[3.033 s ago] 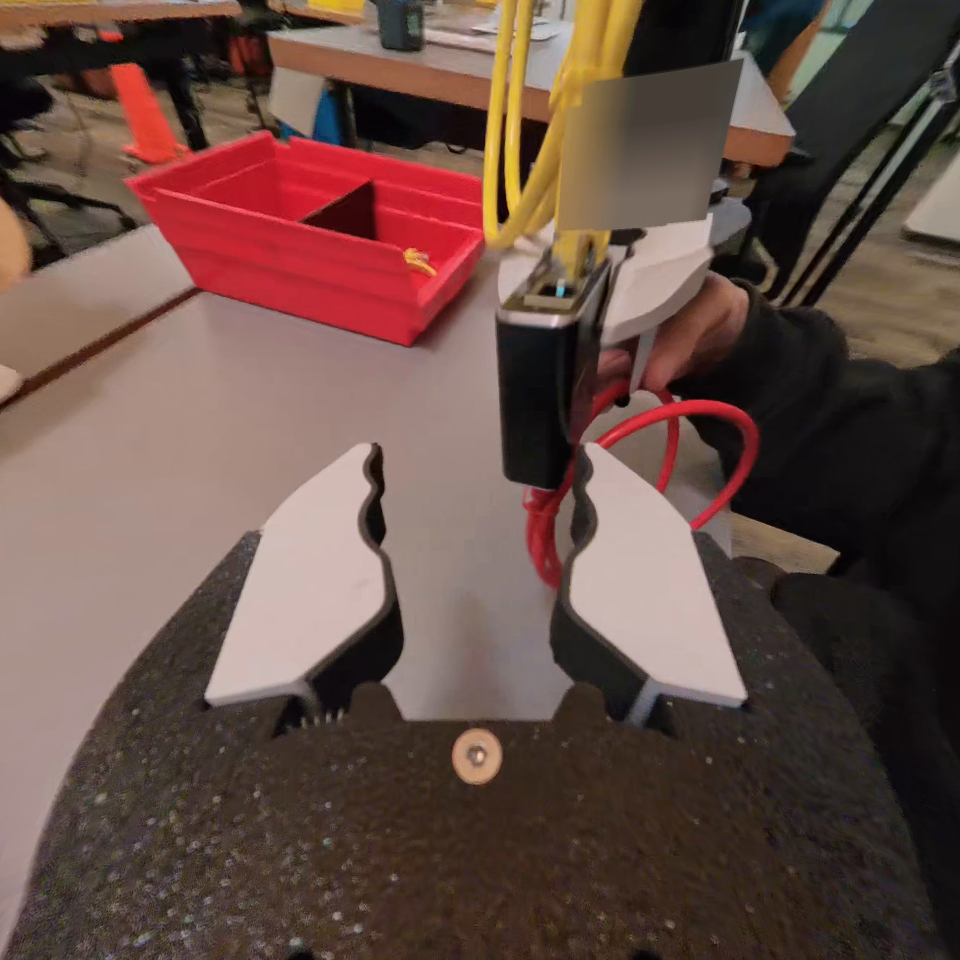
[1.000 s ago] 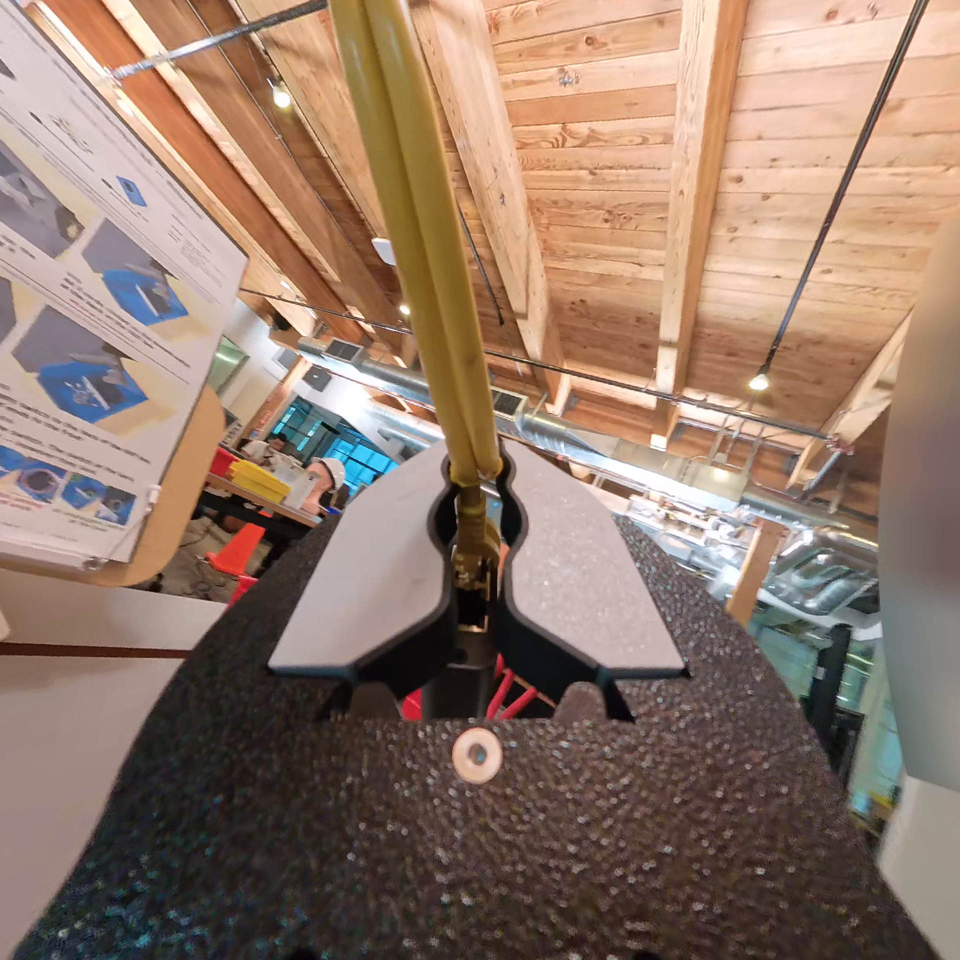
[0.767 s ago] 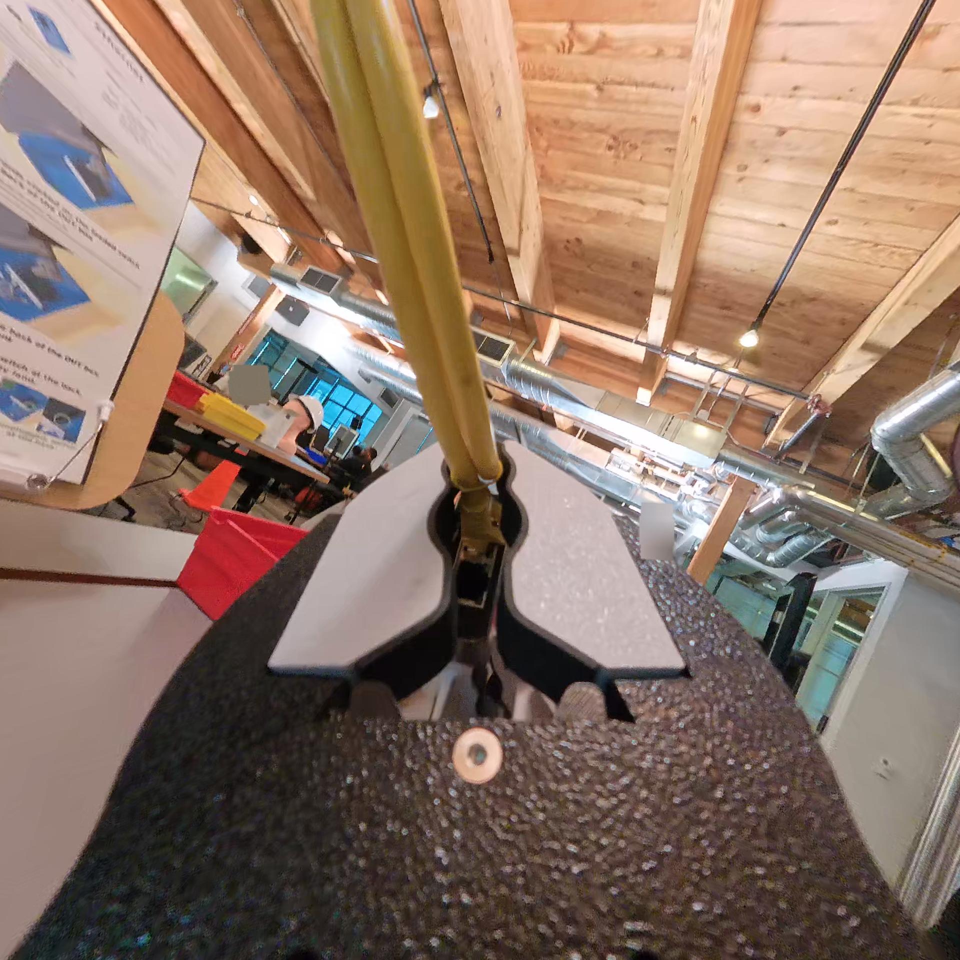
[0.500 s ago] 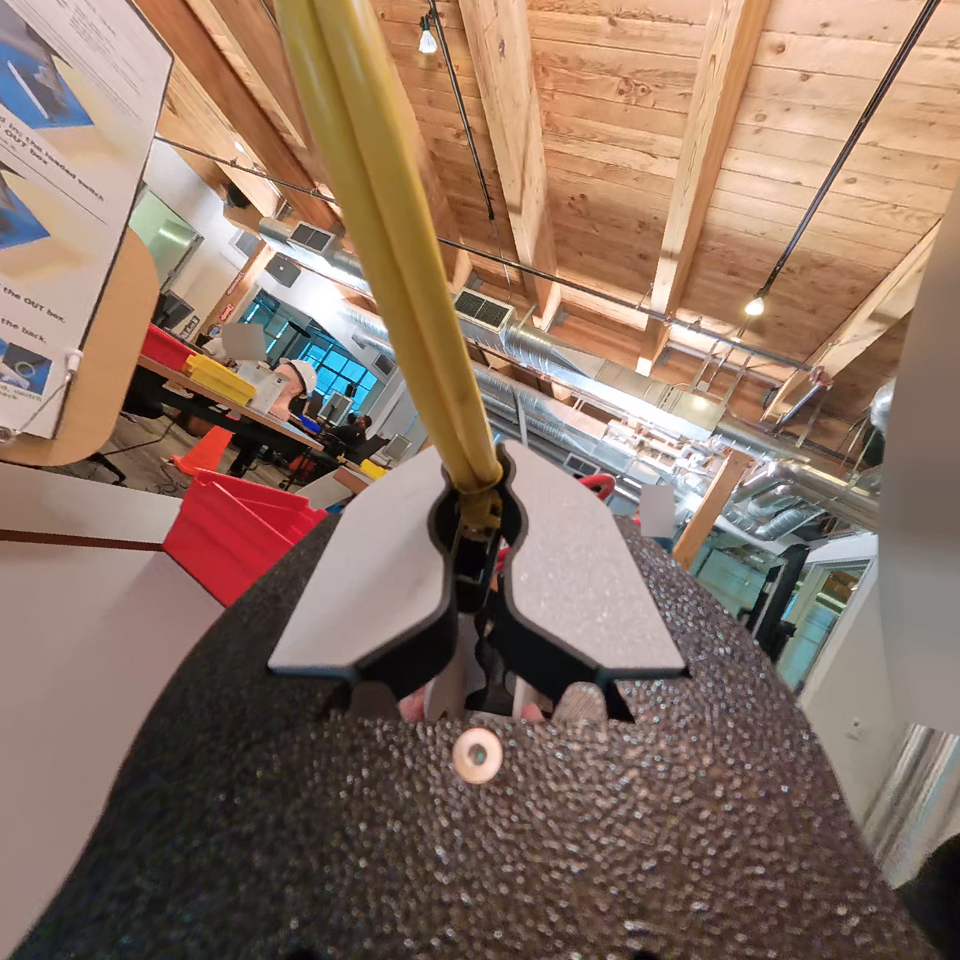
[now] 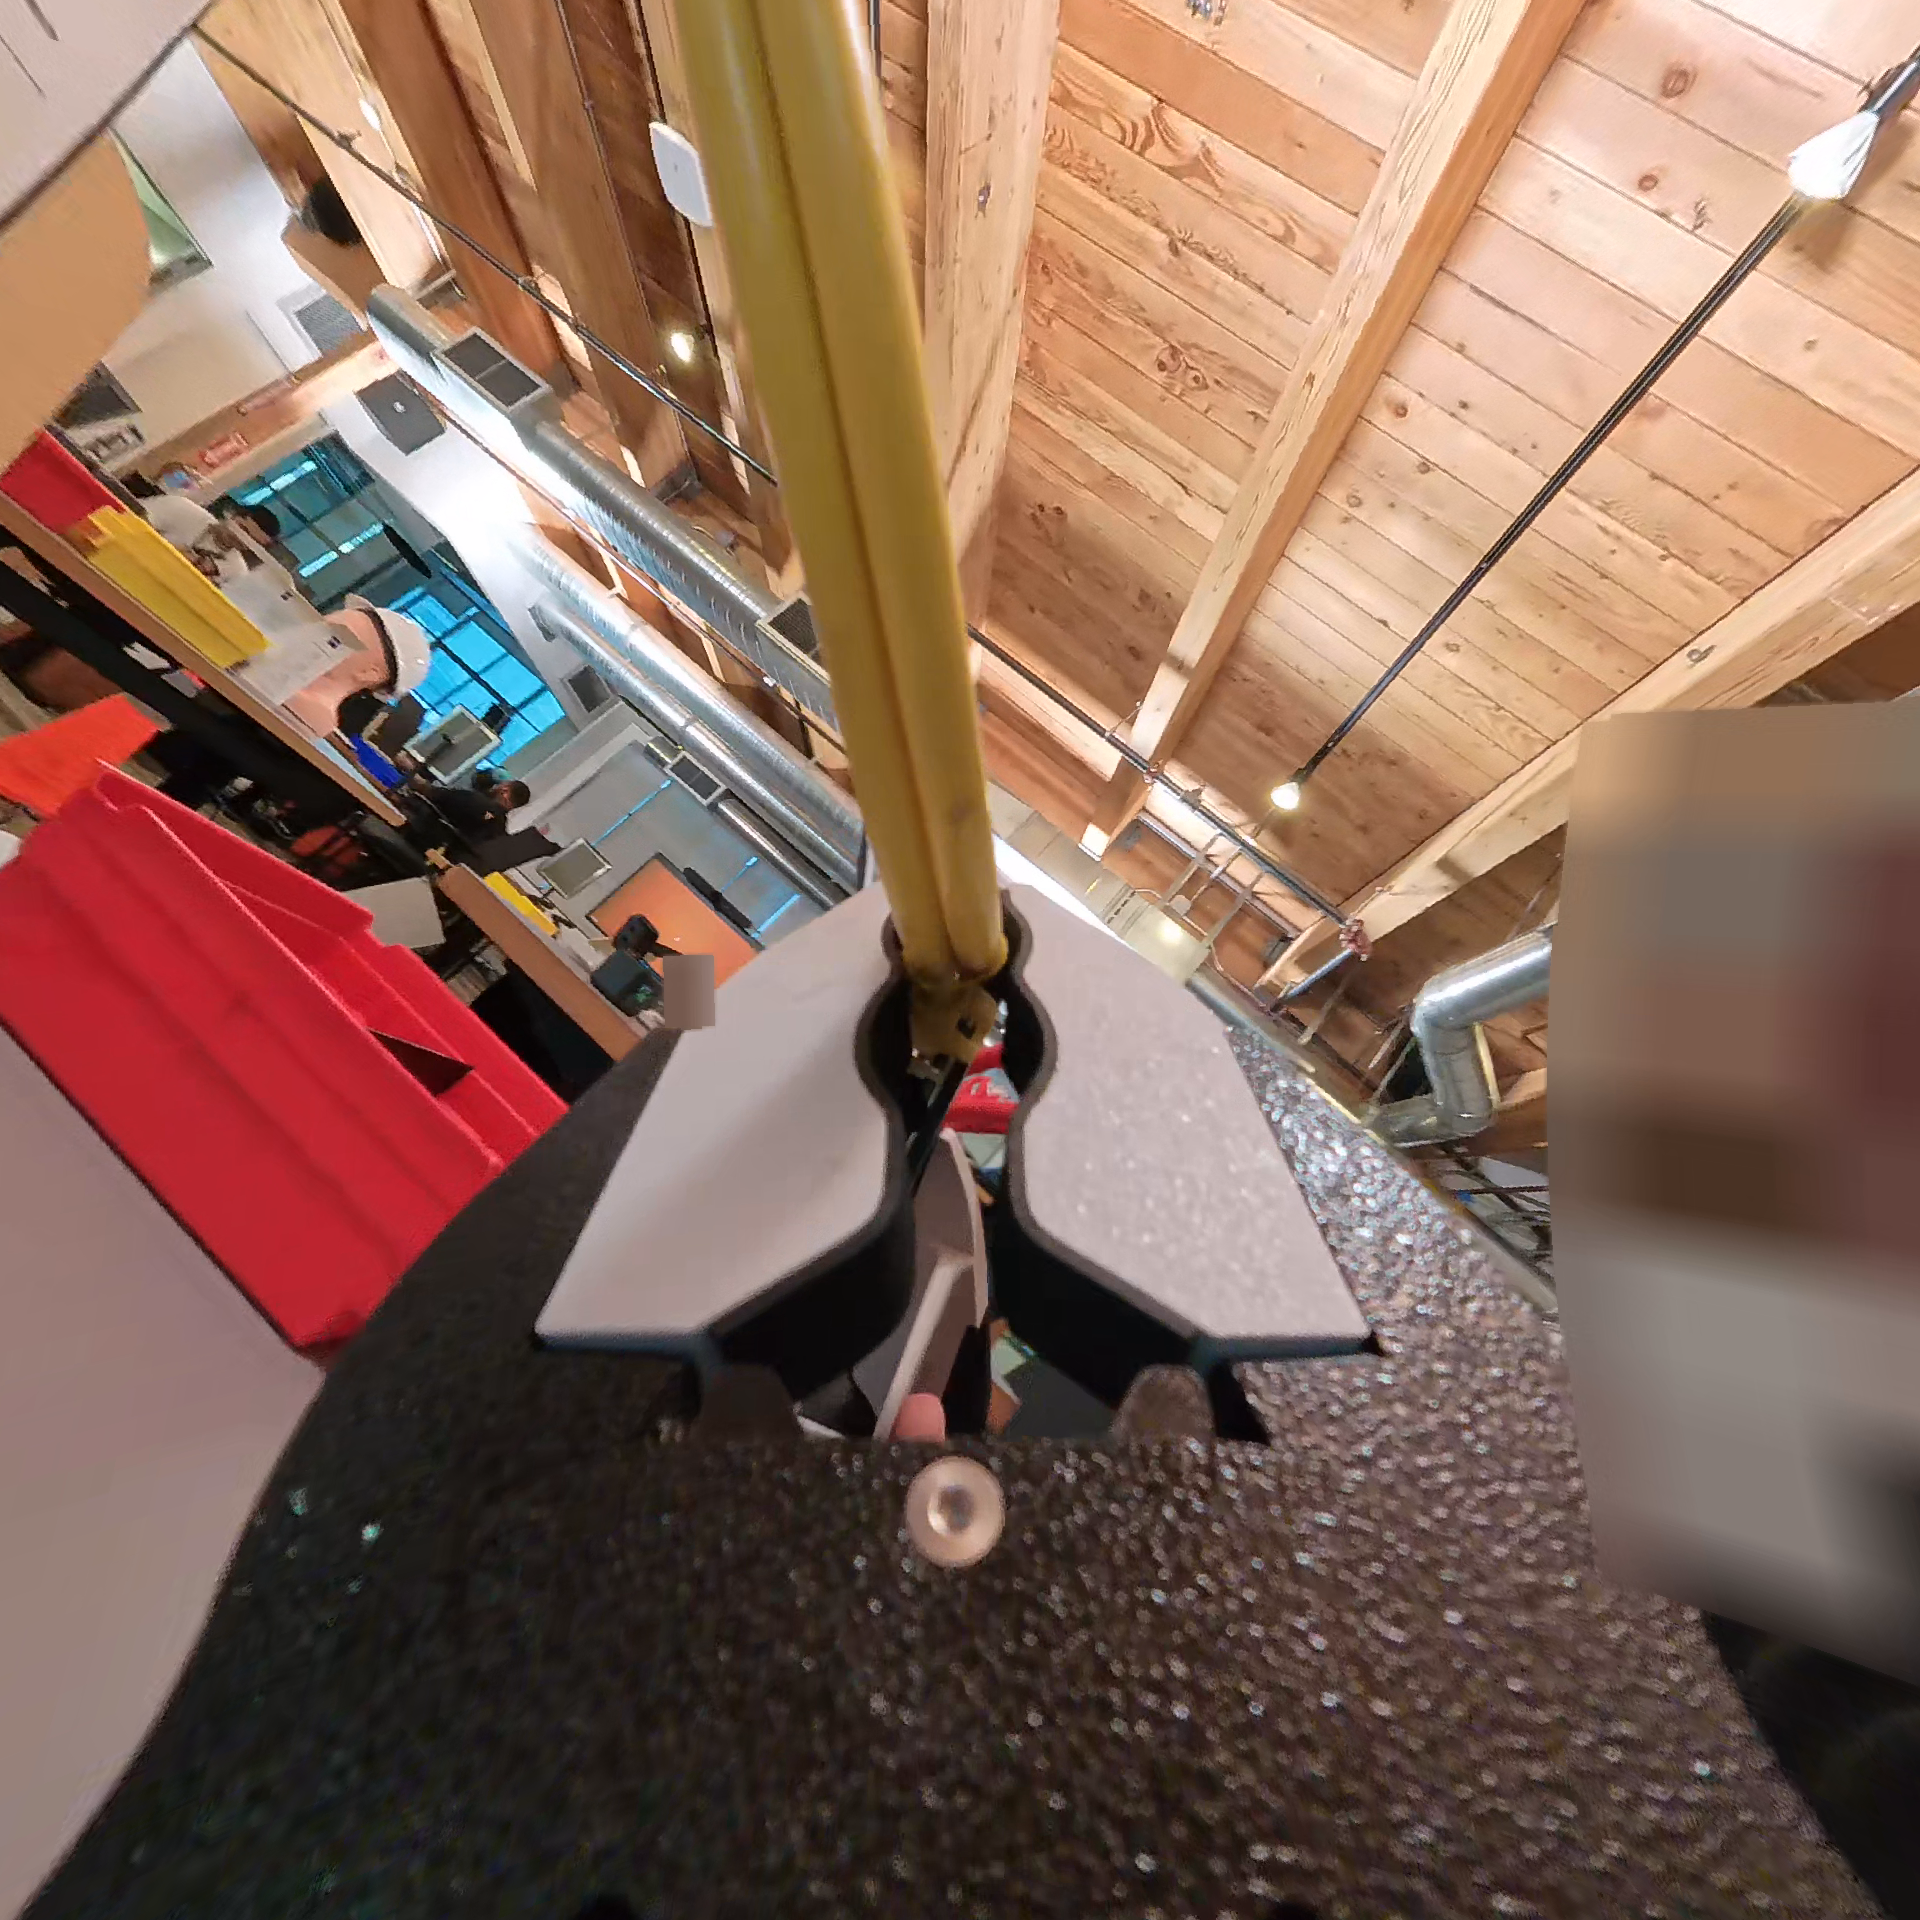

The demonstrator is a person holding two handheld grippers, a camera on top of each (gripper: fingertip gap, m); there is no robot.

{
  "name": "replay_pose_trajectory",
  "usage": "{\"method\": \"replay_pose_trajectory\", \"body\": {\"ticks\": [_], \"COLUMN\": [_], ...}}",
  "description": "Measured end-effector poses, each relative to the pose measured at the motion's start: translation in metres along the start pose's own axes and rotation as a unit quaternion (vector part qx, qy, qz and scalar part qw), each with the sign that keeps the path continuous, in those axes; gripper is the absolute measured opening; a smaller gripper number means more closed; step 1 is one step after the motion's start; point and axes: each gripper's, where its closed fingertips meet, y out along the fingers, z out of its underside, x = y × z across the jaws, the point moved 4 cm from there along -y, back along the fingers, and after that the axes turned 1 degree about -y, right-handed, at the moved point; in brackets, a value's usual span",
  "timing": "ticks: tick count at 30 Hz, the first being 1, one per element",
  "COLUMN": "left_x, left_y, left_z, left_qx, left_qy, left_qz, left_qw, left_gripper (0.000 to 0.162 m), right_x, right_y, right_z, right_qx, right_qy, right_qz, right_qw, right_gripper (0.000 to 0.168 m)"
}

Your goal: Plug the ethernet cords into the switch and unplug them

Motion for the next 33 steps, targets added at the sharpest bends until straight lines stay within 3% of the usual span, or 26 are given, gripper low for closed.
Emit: {"method": "replay_pose_trajectory", "body": {"ticks": [7,9,14,20,23,29,33], "left_x": [0.008,0.012,0.016,0.011,0.007,0.001,0.008], "left_y": [0.001,0.000,-0.001,-0.002,-0.001,-0.003,-0.005], "left_z": [0.011,0.014,0.014,0.019,0.020,0.024,0.033], "left_qx": [0.016,0.022,0.014,0.098,0.138,0.162,0.221], "left_qy": [-0.059,-0.054,-0.045,0.105,0.146,0.104,0.107], "left_qz": [-0.002,-0.018,-0.030,-0.022,-0.016,0.031,0.020], "left_qw": [0.998,0.998,0.998,0.989,0.979,0.981,0.969], "left_gripper": [0.012,0.012,0.012,0.014,0.019,0.034,0.051], "right_x": [0.007,0.009,0.006,0.004,0.009,0.009,0.011], "right_y": [0.000,-0.001,-0.002,0.000,0.001,-0.002,-0.004], "right_z": [-0.012,-0.014,-0.013,-0.026,-0.032,-0.036,-0.040], "right_qx": [-0.021,-0.023,-0.010,0.006,0.003,-0.022,-0.019], "right_qy": [-0.037,-0.044,-0.025,0.040,0.049,0.074,0.053], "right_qz": [-0.008,-0.014,-0.009,-0.018,-0.042,-0.063,-0.078], "right_qw": [0.999,0.999,1.000,0.999,0.998,0.995,0.995], "right_gripper": [0.023,0.015,0.013,0.012,0.011,0.011,0.011]}}
